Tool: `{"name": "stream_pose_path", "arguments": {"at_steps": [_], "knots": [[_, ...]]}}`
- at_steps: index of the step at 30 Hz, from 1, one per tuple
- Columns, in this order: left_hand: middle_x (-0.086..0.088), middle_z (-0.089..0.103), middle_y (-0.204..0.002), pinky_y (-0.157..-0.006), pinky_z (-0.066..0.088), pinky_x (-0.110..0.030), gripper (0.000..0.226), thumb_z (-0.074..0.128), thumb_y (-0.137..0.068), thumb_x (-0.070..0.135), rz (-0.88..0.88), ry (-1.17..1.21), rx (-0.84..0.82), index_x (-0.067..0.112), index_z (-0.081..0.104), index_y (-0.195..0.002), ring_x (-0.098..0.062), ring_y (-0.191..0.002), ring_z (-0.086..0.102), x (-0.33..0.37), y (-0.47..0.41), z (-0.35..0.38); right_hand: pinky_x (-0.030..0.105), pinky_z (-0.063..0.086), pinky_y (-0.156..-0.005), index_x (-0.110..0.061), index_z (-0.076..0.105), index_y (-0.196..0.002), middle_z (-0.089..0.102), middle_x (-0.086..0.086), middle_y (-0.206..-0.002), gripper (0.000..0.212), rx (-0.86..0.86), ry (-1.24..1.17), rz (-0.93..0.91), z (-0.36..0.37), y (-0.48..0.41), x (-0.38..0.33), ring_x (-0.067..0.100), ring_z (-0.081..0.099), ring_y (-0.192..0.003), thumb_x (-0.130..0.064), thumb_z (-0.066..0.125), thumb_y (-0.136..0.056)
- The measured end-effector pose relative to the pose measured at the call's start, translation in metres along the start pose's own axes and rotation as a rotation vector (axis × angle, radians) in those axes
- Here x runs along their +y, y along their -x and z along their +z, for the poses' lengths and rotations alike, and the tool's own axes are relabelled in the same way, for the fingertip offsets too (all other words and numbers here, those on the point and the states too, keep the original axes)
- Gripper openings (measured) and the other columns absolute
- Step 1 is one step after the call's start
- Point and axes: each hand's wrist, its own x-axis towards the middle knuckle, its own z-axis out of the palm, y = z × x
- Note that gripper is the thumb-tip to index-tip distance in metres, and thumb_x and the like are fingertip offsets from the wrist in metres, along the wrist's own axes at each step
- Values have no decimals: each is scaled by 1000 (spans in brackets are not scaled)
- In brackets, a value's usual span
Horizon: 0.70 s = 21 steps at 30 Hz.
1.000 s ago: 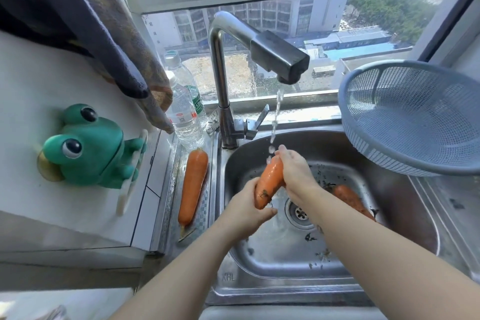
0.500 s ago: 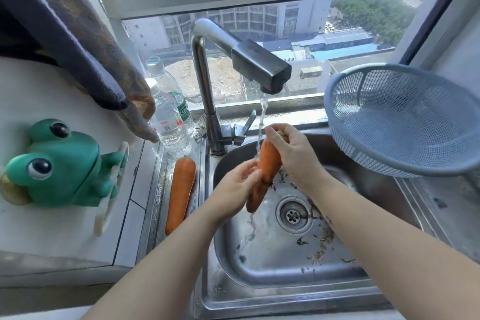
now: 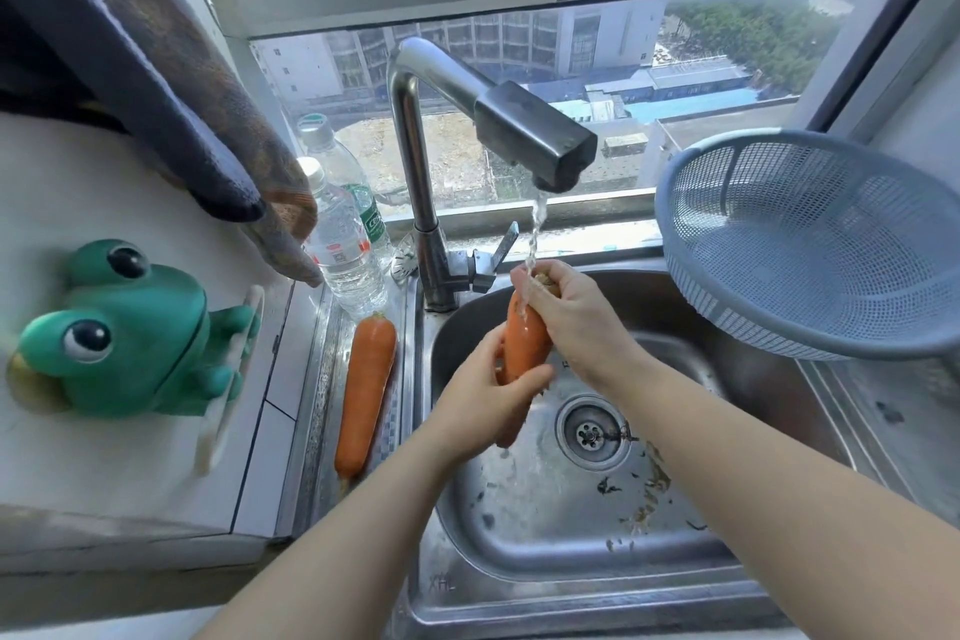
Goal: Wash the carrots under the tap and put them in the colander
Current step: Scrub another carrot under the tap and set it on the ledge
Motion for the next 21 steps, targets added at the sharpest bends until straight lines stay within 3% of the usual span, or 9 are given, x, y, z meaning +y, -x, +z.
{"name": "stream_pose_path", "arguments": {"at_steps": [3, 5, 7, 9, 12, 14, 17, 21], "knots": [[4, 65, -86, -62, 50, -15, 30, 61, -92, 22, -23, -45, 95, 19, 50, -120, -4, -68, 61, 2, -2, 6, 32, 55, -80, -19, 61, -95, 62, 2, -88, 10, 12, 7, 36, 3, -2, 2, 14, 59, -84, -29, 58, -94], [3, 60, -86, -55, 47, -17, 31, 61, -90, 16, -24, -117, 160, 20, 44, -116, -9, -68, 59, 2, 0, 14, 28, 51, -76, -16, 62, -98, 61, 1, -86, 14, 34, -1, 69, 9, -4, 4, 13, 58, -82, -29, 59, -93], [1, 57, -91, -51, 47, -21, 42, 60, -85, 6, -25, -135, 200, 20, 39, -119, -14, -71, 58, -2, 0, 18, 24, 48, -71, -14, 63, -102, 61, 0, -87, 20, 61, 38, 86, 14, -4, 6, 13, 57, -81, -31, 61, -92], [4, 53, -96, -46, 41, -16, 60, 59, -81, -1, -28, -129, 131, 22, 32, -130, -11, -68, 54, -5, 2, 18, 22, 47, -70, -13, 63, -104, 61, 0, -90, 24, 75, 75, 94, 14, -3, 8, 13, 57, -84, -33, 62, -91], [18, 44, -115, -59, 49, -10, 96, 64, -80, -4, 0, -91, -44, 37, 8, -147, -4, -87, 58, -6, 8, 13, 29, 53, -81, -13, 63, -107, 64, 4, -99, 26, 61, 68, 124, 9, 1, 9, 19, 61, -95, -34, 61, -91], [16, 51, -116, -71, 53, -15, 85, 64, -87, 7, 3, -14, -69, 39, 13, -147, -3, -91, 59, -7, 11, 10, 30, 53, -83, -15, 62, -108, 64, 6, -105, 25, 51, 56, 138, 8, 3, 9, 20, 61, -99, -34, 61, -91], [-4, 61, -93, -73, 56, -42, 43, 54, -96, 16, -66, 32, -3, 25, 37, -134, -17, -75, 61, -5, 12, 10, 27, 52, -79, -17, 62, -109, 63, 4, -104, 27, 16, 85, 133, 9, 3, 5, 17, 61, -96, -35, 64, -89], [-10, 60, -98, -70, 56, -31, 44, 57, -90, 2, -94, 45, 37, 21, 38, -124, -14, -77, 61, -5, 9, 11, 25, 53, -83, -14, 56, -123, 65, 1, -102, 40, -100, 37, 130, 6, 4, 4, 12, 63, -94, -31, 66, -88]]}}
